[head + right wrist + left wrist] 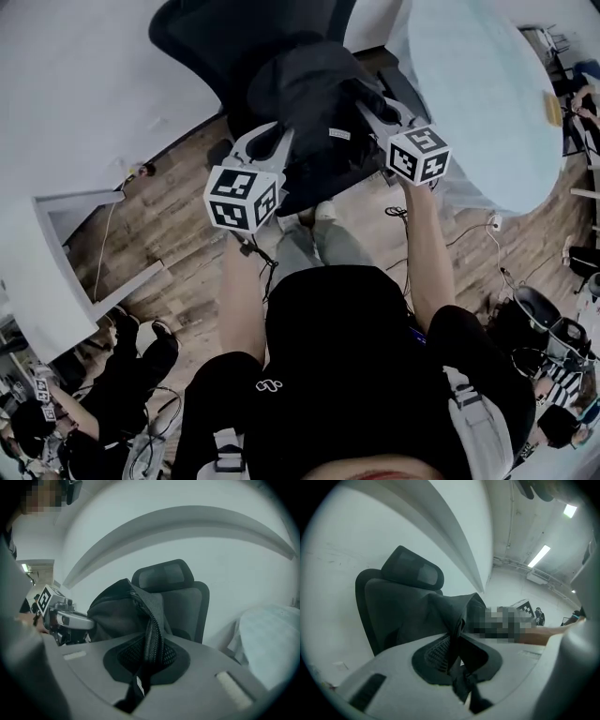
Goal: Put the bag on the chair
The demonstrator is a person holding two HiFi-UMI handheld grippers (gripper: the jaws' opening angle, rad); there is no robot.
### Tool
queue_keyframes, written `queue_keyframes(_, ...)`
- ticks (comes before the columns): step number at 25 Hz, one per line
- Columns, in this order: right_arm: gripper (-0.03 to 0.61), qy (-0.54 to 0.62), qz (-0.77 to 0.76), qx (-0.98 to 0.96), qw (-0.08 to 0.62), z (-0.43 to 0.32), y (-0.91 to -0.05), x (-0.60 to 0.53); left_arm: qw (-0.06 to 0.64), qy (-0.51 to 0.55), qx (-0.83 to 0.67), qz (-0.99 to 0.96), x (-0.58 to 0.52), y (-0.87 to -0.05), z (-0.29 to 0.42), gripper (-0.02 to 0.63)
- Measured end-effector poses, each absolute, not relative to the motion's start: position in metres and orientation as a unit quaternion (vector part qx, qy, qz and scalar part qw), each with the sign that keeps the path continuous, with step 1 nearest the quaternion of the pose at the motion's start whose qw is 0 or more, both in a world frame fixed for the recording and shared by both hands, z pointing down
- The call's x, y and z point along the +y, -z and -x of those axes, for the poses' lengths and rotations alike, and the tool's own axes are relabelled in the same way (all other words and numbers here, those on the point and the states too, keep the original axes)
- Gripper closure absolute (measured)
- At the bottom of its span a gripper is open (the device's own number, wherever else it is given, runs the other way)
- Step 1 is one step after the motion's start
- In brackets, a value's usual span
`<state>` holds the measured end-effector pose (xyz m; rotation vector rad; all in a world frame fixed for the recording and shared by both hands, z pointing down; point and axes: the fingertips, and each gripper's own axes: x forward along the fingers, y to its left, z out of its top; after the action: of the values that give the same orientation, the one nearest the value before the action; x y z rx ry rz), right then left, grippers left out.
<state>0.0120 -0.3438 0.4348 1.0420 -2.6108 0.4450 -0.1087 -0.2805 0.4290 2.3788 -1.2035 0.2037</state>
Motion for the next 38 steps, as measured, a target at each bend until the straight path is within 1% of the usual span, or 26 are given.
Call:
queue_keyframes(9, 0.560, -0.173, -0.327, -0.913, 0.170, 0.012, -0.491, -0.398, 0.264, -0.078, -0.464, -0.842, -0.327, -0.481, 0.127, 0.580)
queue_keyframes(16, 0.560, -0.198, -0.321, -0.910, 0.175, 0.020, -0.534, -0.434, 0.291, -0.081, -0.471, -0.829, -0.365, -0.523, 0.137, 0.580)
queue_keyframes(23, 0.560, -0.206, -0.316, -0.903, 0.203, 0.027, -0.589, -0.463, 0.320, -0.115, -0.477, -0.810, -0.392, -0.578, 0.143, 0.580)
queue_keyframes(30, 0.557, -0.237, -0.329, -0.893, 0.194, 0.021, -0.625, -0.485, 0.323, -0.111, -0.486, -0.805, -0.417, -0.607, 0.140, 0.575)
queue_keyframes(36, 0.524, -0.271, -0.356, -0.869, 0.210, 0.022, -0.646, -0.510, 0.326, -0.115, -0.547, -0.762, -0.441, -0.626, 0.152, 0.546)
queue_keyframes(37, 0.497, -0.276, -0.363, -0.864, 0.214, 0.020, -0.646, -0.514, 0.329, -0.119, -0.549, -0.759, -0.443, -0.629, 0.155, 0.534)
queue_keyframes(38, 0.448, -0.281, -0.372, -0.858, 0.216, 0.016, -0.646, -0.516, 0.333, -0.122, -0.551, -0.755, -0.445, -0.631, 0.158, 0.511)
